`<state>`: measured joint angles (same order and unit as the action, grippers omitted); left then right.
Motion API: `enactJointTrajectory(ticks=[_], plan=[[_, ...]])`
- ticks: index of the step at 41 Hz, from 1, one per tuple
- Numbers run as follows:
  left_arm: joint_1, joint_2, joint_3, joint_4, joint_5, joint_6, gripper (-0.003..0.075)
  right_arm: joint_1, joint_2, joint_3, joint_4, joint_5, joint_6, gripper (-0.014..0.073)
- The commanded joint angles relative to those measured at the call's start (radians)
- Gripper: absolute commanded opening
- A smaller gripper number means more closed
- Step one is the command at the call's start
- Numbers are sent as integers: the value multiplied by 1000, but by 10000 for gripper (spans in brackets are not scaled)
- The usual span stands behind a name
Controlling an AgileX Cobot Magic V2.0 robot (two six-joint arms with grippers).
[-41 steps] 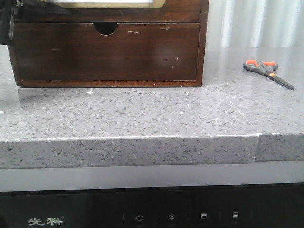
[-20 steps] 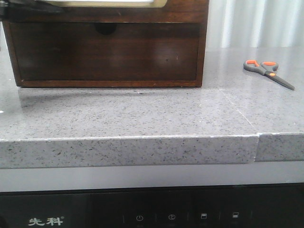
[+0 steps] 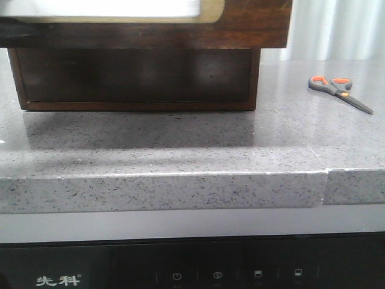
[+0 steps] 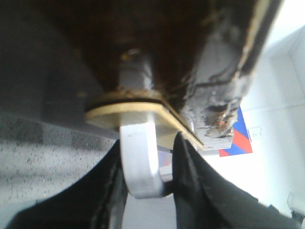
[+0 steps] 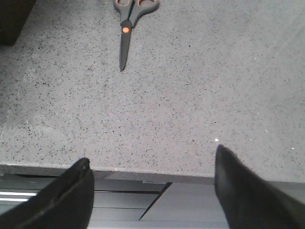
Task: Put scissors in drawer with both arms
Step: 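Pull the drawer open toward the robot with the left gripper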
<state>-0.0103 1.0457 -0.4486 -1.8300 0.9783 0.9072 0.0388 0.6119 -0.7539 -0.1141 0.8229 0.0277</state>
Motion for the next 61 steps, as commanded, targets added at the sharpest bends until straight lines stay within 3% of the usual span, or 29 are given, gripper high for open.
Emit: enactJointTrajectory(ticks=[1, 8, 11, 23, 34, 38, 43, 50, 54, 61], plan=[[-4, -33, -23, -30, 77, 58, 208, 0, 8, -23, -16, -65, -7, 550], [-4, -33, -23, -30, 76, 58, 505, 0, 8, -23, -16, -65, -7, 550], [-4, -33, -23, -30, 76, 58, 556, 0, 8, -23, -16, -65, -7, 550], [-4, -67, -4, -21, 74, 58, 556, 0, 8, -23, -16, -65, -7, 550], [-4, -271, 31, 55, 53, -22, 555, 0, 8, -23, -16, -65, -7, 550], [-4, -332, -9, 196, 4, -96, 554, 0, 8, -23, -16, -65, -7, 550], [-4, -378, -133, 549, -54, -252, 546, 0, 8, -23, -16, -65, -7, 550], [-4, -383, -349, 982, -20, -453, 546, 0, 8, -23, -16, -65, -7, 550], [-4, -383, -458, 1112, 10, -495, 546, 0, 8, -23, -16, -65, -7, 550], [-40, -383, -563, 1164, 35, -496, 546, 0, 8, -23, -16, -64, -7, 550]])
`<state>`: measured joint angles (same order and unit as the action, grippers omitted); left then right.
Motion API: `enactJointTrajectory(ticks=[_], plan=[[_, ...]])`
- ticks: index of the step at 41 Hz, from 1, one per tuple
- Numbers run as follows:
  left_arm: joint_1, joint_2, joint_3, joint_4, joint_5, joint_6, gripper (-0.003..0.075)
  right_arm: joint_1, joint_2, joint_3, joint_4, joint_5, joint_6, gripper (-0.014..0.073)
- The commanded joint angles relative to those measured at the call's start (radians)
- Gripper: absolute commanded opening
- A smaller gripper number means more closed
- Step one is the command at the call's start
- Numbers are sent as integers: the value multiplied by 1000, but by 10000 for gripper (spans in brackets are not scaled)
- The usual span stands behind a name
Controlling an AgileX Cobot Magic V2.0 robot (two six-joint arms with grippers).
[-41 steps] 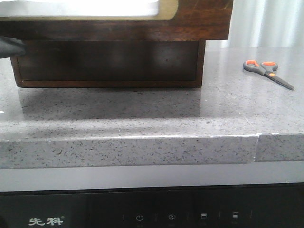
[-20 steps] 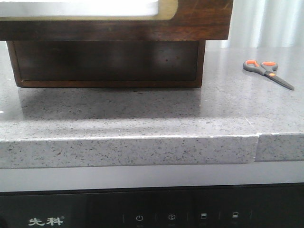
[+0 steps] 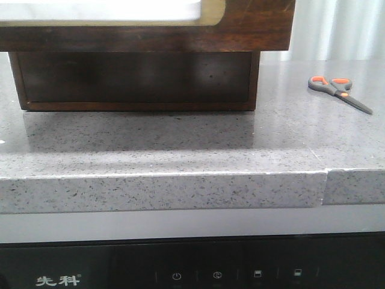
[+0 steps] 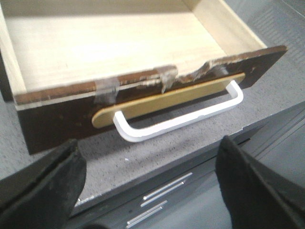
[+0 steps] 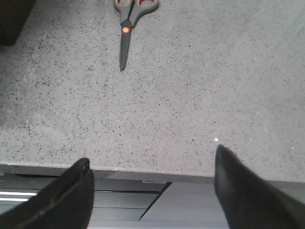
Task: Put scissors in drawer with both arms
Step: 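Pull the drawer open toward the robot with the left gripper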
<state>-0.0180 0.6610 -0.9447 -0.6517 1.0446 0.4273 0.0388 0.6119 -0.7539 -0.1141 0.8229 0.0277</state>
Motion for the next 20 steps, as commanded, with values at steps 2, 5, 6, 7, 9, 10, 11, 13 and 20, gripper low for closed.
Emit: enactJointTrajectory(ticks=[2, 5, 6, 7, 9, 10, 11, 13, 20], plan=[[-69, 2, -74, -9, -43, -16, 546, 0, 8, -23, -16, -65, -7, 550], [-165, 2, -76, 24, -71, -18, 546, 0, 8, -23, -16, -65, -7, 550], [-197, 2, -76, 50, -76, -23, 546, 0, 8, -23, -16, -65, -7, 550], [-242, 2, -76, 74, -84, -32, 546, 0, 8, -23, -16, -65, -7, 550], [-324, 4, -76, 168, -97, -75, 546, 0, 8, -23, -16, -65, -7, 550], [-370, 4, -78, 215, -99, -103, 546, 0, 8, -23, -16, -65, -7, 550], [-404, 4, -81, 269, -99, -129, 546, 0, 8, -23, -16, -65, -7, 550], [-472, 4, -88, 410, -99, -216, 546, 0, 8, -23, -16, -65, -7, 550], [-597, 4, -102, 622, -135, -409, 546, 0, 8, -23, -16, -65, -7, 550]])
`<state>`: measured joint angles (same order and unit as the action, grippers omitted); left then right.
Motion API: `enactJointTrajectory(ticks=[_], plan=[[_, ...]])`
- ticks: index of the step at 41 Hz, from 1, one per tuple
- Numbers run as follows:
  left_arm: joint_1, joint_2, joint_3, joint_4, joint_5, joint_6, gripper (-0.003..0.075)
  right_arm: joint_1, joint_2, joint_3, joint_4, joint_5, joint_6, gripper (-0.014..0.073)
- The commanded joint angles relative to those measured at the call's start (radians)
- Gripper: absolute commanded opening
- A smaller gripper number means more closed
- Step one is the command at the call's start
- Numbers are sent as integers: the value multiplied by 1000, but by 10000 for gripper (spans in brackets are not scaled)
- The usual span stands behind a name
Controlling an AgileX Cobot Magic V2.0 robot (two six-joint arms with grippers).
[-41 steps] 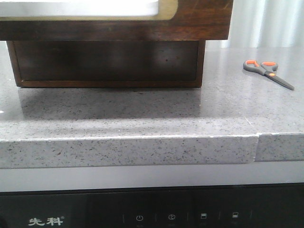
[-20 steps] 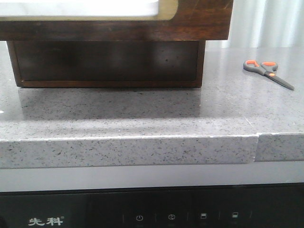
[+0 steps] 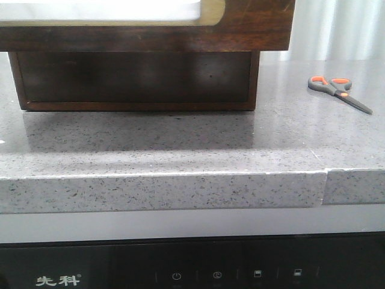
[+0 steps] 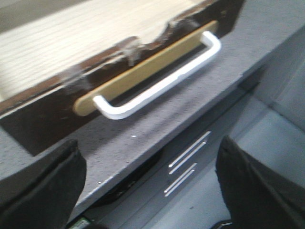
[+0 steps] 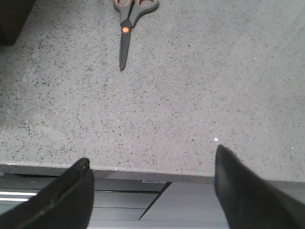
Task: Put scissors in drawer with both arms
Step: 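Pull the drawer open toward the robot with the left gripper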
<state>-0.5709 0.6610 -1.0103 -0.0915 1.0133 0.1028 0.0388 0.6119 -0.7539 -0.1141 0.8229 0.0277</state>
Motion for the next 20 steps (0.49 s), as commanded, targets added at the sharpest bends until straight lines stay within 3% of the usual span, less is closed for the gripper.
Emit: enactJointTrajectory(ticks=[1, 20], plan=[[-53, 4, -36, 61, -117, -85, 546, 0, 8, -23, -16, -65, -7, 550], [-65, 4, -36, 125, -180, -83, 546, 0, 8, -23, -16, -67, -7, 550]])
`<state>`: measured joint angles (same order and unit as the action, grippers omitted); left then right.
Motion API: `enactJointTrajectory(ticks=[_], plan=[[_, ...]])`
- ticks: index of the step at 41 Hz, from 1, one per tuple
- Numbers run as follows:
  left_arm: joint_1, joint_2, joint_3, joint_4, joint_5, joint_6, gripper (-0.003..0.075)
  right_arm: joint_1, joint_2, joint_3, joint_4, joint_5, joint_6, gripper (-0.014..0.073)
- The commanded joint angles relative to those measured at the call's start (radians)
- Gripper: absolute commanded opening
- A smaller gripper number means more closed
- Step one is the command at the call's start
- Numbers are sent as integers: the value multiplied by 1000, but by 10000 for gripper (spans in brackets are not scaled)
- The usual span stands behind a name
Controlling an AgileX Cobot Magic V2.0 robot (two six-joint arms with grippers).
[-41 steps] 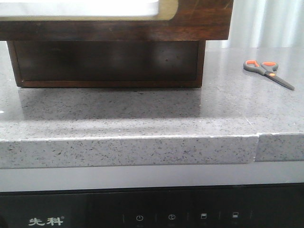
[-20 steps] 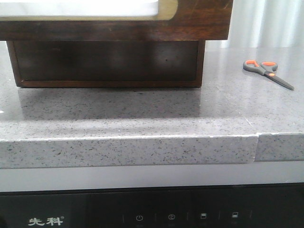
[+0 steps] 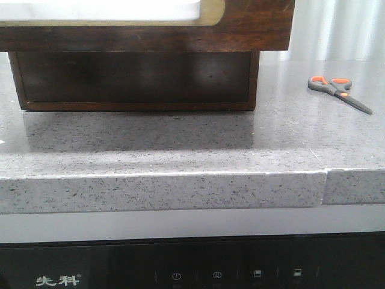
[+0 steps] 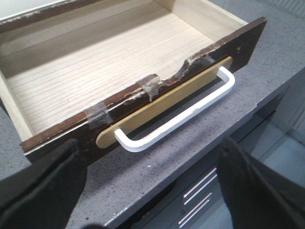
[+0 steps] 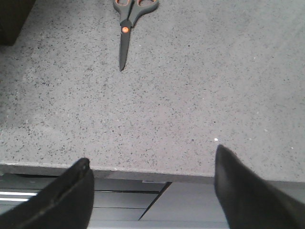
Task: Put scissors in drawer with both arms
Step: 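Pull the drawer open toward the robot with the left gripper, then lower the right gripper onto the grey-orange scissors and grasp them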
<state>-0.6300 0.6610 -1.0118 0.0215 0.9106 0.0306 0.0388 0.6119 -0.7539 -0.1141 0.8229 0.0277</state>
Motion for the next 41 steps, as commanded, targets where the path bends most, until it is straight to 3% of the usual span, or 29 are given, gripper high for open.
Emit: enactJointTrajectory(ticks=[1, 17, 41], plan=[[-6, 4, -35, 12, -77, -10, 546, 0, 8, -23, -16, -76, -7, 550], [-6, 4, -35, 12, -71, -10, 546, 1, 16, -31, 15, -282, -7, 547], [-6, 4, -35, 12, -71, -10, 546, 1, 618, -420, 33, -17, -6, 538]])
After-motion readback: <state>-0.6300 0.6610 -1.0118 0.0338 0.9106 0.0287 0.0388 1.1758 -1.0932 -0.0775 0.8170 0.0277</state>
